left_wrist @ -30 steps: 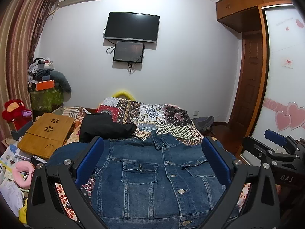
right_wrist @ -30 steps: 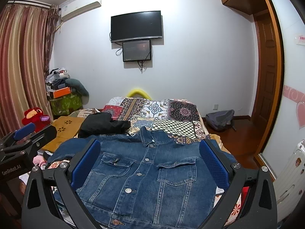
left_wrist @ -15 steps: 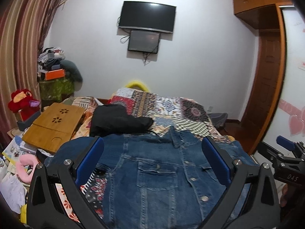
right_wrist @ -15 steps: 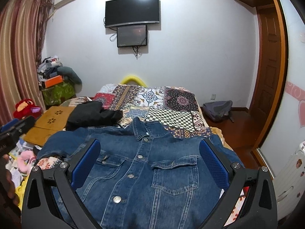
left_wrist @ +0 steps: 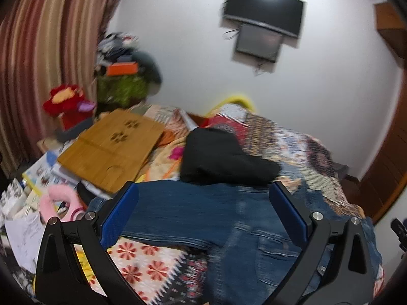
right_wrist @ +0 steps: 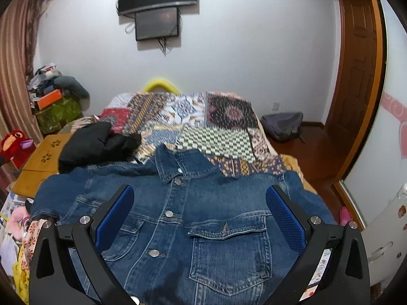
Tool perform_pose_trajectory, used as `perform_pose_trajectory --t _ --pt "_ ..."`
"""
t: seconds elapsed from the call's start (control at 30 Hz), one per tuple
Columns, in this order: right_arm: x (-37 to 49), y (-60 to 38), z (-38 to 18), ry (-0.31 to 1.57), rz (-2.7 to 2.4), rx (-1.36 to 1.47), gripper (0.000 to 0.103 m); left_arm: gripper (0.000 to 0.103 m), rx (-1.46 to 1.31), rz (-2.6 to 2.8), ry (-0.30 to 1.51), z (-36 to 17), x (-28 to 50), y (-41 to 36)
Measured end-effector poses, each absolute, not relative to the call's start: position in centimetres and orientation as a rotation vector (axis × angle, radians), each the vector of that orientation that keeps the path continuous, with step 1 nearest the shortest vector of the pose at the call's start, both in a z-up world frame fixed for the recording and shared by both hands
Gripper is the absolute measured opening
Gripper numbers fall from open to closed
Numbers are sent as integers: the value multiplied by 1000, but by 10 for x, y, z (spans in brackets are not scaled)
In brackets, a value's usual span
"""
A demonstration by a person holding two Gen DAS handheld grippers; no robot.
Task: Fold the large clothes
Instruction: 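Grasp the denim jacket sleeve with the left gripper and lift it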
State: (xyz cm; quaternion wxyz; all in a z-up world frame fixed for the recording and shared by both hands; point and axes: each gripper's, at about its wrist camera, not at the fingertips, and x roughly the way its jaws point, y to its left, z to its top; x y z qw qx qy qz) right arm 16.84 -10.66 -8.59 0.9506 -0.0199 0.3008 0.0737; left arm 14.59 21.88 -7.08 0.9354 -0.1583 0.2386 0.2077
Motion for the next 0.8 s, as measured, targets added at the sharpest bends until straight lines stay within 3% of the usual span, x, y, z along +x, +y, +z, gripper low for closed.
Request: perform_pose_trajectory --t 0.37,0.47,0.8 --pt "208 -109 -119 765 95 3 103 102 -577 441 737 -169 164 321" --pt "213 -104 -123 777 97 -9 103 91 -730 400 804 -201 159 341" --pt "225 -88 -132 798 121 -45 103 82 -1134 267 849 -271 147 372"
